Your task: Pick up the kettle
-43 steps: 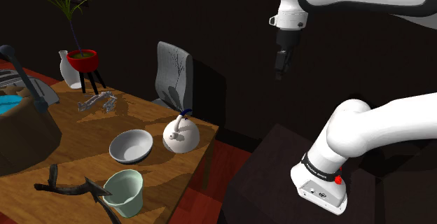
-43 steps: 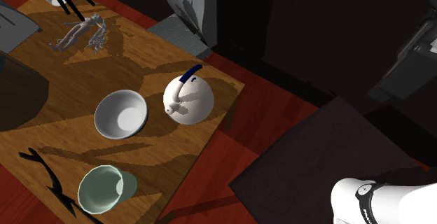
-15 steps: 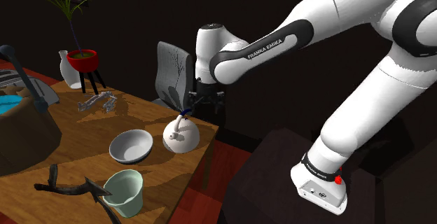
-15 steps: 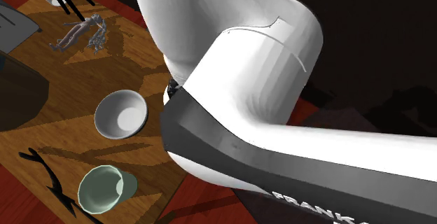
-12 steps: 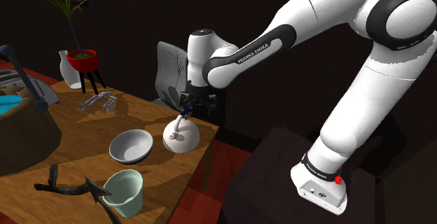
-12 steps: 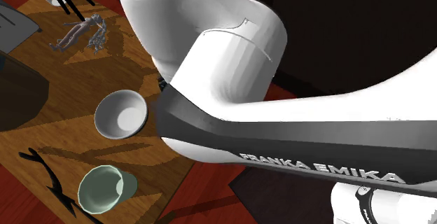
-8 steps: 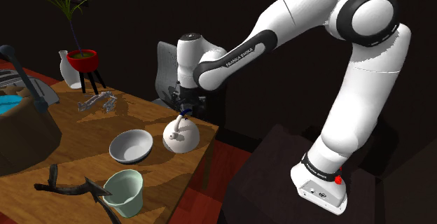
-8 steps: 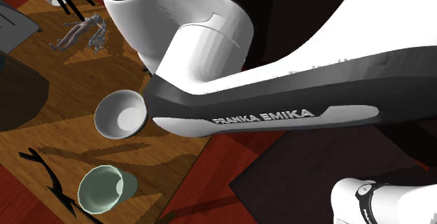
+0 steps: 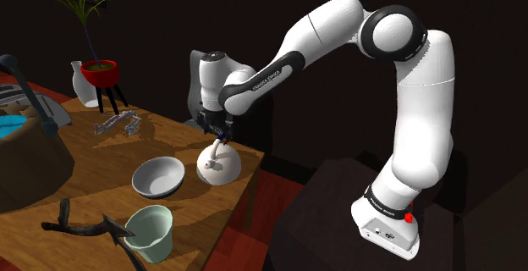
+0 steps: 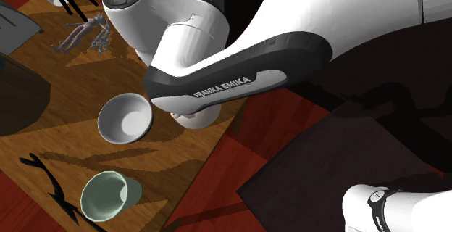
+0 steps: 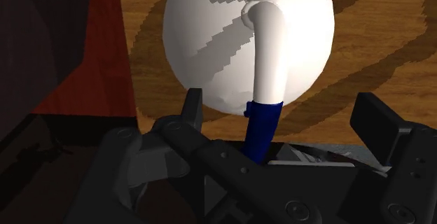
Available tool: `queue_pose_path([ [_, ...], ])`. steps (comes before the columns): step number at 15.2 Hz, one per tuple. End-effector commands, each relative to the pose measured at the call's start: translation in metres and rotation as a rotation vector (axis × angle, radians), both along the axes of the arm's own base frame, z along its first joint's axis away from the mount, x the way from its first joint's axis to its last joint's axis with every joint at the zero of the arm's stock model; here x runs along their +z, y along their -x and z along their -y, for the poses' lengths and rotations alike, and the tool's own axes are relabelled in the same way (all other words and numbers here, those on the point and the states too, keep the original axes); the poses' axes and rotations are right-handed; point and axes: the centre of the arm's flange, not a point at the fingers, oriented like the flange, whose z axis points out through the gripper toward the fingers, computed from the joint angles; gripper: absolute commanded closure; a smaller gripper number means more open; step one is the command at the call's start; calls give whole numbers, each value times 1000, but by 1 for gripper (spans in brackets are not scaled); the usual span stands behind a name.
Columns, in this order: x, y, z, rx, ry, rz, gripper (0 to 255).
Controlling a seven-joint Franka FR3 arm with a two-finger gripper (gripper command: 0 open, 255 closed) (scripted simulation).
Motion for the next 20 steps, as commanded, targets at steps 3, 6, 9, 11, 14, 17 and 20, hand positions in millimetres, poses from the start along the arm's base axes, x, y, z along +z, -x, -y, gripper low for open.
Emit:
queue_pose_path([
  [3, -21, -2, 1, -6, 1, 2, 0],
  [6, -35, -2, 1, -6, 1, 2, 0],
  [9, -35, -3, 1, -6, 1, 2, 255],
  [11, -35, -3, 1, -6, 1, 2, 255],
  [14, -35, -3, 1, -6, 1, 2, 255],
  [17, -35, -2, 1, -6, 1, 2, 255],
  [20, -19, -2, 1, -6, 1, 2, 255],
])
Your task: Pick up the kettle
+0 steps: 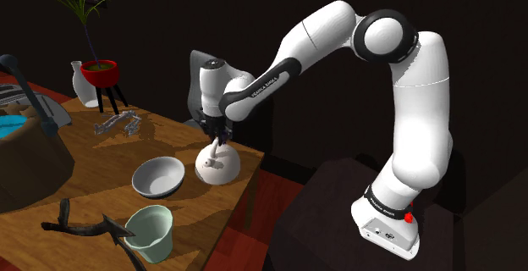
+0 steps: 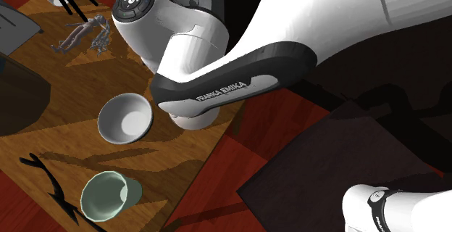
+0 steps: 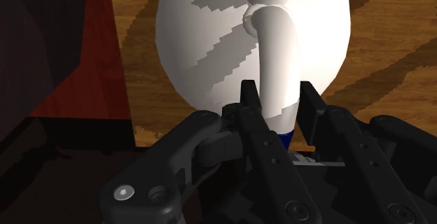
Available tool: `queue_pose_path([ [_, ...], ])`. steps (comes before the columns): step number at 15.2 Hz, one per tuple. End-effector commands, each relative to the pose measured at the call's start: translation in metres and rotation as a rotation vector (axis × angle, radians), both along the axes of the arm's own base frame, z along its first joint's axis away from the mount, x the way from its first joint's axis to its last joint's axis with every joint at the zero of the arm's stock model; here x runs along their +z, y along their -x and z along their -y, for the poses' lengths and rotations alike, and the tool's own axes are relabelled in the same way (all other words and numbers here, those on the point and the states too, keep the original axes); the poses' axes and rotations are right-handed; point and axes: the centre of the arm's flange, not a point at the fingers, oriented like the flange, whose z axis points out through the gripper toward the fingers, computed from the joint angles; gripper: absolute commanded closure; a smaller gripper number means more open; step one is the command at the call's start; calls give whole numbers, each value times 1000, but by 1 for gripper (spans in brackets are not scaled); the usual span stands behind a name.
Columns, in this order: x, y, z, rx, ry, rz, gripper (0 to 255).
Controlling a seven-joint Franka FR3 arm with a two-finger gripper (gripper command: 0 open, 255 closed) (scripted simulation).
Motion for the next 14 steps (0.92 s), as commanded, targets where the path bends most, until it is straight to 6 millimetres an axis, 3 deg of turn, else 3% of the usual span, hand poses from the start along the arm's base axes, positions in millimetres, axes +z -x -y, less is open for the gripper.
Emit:
queue_pose_path([
  [1, 10, 0, -1, 0, 0, 2, 255],
  [12, 68, 0, -1, 0, 0, 2, 255],
  [14, 69, 0, -1, 0, 0, 2, 255],
])
